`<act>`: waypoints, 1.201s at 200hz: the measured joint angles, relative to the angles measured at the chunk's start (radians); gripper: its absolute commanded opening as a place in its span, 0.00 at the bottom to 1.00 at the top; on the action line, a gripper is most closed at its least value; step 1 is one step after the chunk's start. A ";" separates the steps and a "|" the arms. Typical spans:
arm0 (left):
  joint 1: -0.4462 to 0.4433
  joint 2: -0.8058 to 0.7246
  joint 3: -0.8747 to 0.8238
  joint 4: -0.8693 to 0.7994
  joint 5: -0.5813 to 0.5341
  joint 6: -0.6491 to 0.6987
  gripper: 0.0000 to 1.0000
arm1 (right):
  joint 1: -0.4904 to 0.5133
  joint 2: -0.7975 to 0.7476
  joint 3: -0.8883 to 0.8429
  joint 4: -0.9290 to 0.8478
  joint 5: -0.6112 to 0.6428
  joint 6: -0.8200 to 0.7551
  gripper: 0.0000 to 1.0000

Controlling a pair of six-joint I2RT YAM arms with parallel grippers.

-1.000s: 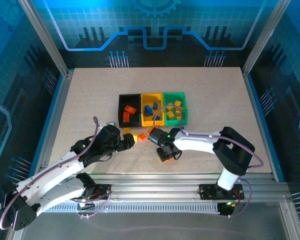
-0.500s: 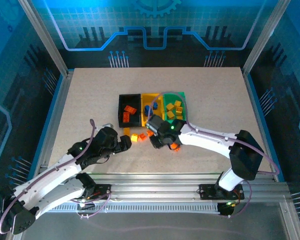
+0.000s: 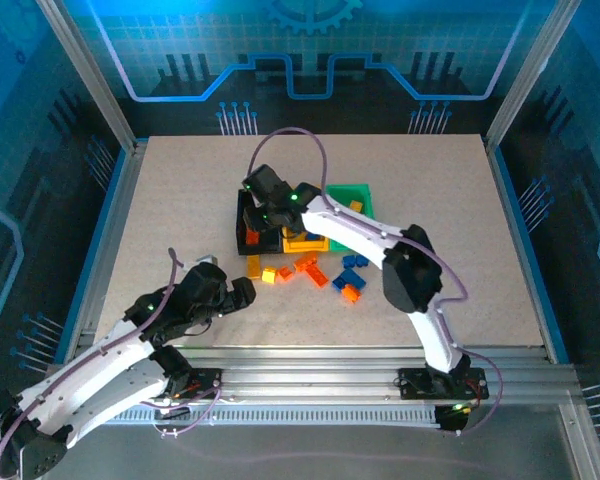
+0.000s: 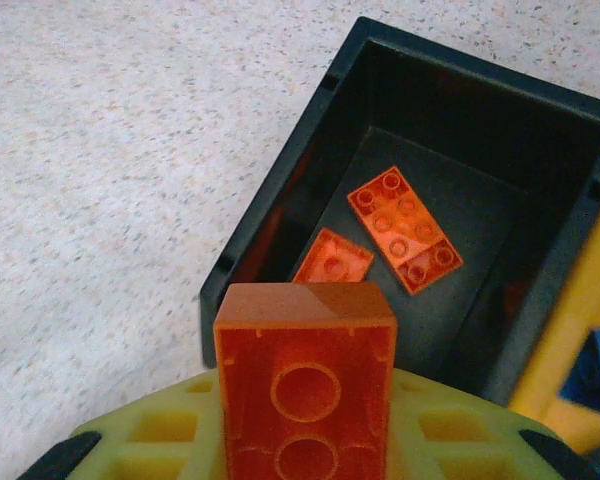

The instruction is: Sort the legos into containers by color

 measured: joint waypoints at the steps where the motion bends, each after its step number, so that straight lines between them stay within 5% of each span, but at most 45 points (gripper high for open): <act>1: 0.000 -0.001 0.000 -0.001 0.000 0.000 0.99 | -0.001 0.008 0.008 -0.001 0.000 0.000 0.31; 47: 0.000 -0.045 -0.003 -0.035 0.008 0.000 0.99 | -0.032 0.186 0.212 -0.047 -0.012 0.003 0.55; 96: 0.000 -0.063 -0.006 -0.045 0.025 0.000 0.99 | -0.038 0.168 0.236 -0.062 -0.026 -0.004 0.57; 182: 0.006 -0.010 -0.007 -0.002 0.046 0.000 0.99 | -0.019 -0.560 -0.681 0.020 -0.014 0.068 0.59; 240: 0.017 0.102 -0.013 0.076 0.072 0.000 0.99 | -0.071 -0.742 -1.057 -0.072 0.007 0.135 0.63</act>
